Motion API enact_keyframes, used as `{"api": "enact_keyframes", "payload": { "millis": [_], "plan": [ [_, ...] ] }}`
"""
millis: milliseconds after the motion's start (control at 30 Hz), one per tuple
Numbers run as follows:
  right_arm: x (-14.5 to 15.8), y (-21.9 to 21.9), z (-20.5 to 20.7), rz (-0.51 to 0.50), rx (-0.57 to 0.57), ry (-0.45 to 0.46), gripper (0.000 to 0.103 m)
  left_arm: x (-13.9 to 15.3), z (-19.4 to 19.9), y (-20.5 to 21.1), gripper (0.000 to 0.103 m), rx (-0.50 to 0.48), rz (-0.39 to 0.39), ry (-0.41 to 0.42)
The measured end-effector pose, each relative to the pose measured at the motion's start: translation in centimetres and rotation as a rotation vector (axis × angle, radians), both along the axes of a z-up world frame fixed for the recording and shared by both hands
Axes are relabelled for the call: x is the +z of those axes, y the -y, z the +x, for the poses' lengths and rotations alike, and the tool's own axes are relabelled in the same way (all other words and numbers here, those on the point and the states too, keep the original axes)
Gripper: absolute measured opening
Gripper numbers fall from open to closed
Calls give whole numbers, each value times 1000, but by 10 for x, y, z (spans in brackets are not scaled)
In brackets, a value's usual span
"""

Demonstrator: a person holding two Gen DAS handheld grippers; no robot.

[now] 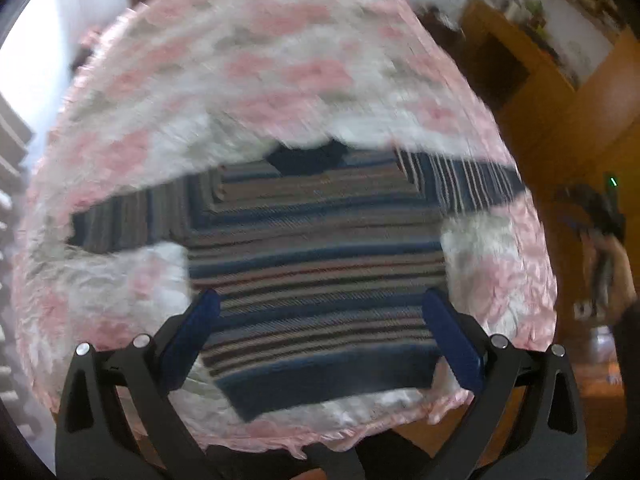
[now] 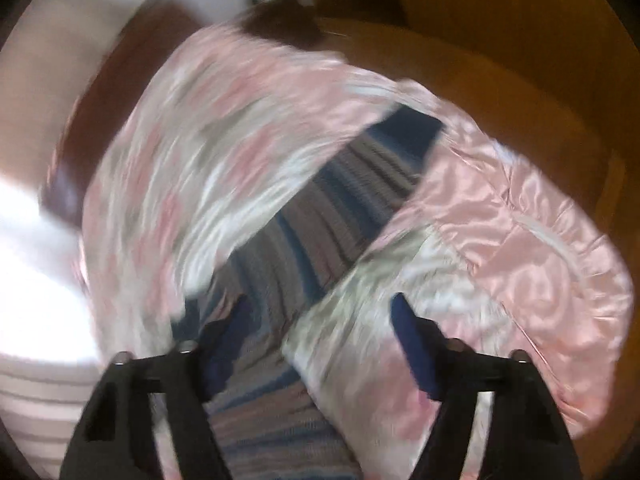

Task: Fold small clothes
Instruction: 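Grasp the cuff of one striped sleeve with the right tool, then carry the held sleeve across the sweater body with the right tool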

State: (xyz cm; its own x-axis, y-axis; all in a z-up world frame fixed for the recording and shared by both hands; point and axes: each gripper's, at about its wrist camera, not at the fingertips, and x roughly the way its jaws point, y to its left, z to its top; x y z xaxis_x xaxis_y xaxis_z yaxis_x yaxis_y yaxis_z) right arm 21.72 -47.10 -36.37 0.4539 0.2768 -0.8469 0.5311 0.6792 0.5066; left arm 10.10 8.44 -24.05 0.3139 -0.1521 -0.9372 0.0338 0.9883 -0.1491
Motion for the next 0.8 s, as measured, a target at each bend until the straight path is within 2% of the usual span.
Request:
{"api": "enact_keyframes", "payload": {
  "millis": [33, 167, 233, 300, 367, 467, 667, 767, 800],
  "plan": [
    [-30, 34, 8, 101, -59, 26, 69, -13, 2, 9, 100, -18, -25, -23],
    [-110, 103, 41, 326, -210, 72, 68, -70, 2, 43, 100, -23, -103, -149],
    [-137, 127, 55, 348, -258, 92, 63, -90, -4, 56, 100, -16, -112, -192],
    [-165, 145, 73, 365, -279, 90, 51, -106, -6, 68, 100, -22, -104, -207],
    [-185, 154, 86, 372, -297, 91, 43, -113, -10, 79, 100, -34, -85, -207],
    [-202, 167, 103, 391, -304, 124, 43, -123, -11, 88, 100, -38, -69, -202],
    [-215, 174, 132, 367, -269, 110, 42, -137, -6, 95, 100, -25, -63, -216],
    [-198, 171, 131, 349, -258, 149, 13, -142, -8, 92, 100, -5, -64, -229],
    [-188, 168, 131, 333, -248, 166, 13, -142, -10, 89, 100, 3, -66, -227]
  ]
}}
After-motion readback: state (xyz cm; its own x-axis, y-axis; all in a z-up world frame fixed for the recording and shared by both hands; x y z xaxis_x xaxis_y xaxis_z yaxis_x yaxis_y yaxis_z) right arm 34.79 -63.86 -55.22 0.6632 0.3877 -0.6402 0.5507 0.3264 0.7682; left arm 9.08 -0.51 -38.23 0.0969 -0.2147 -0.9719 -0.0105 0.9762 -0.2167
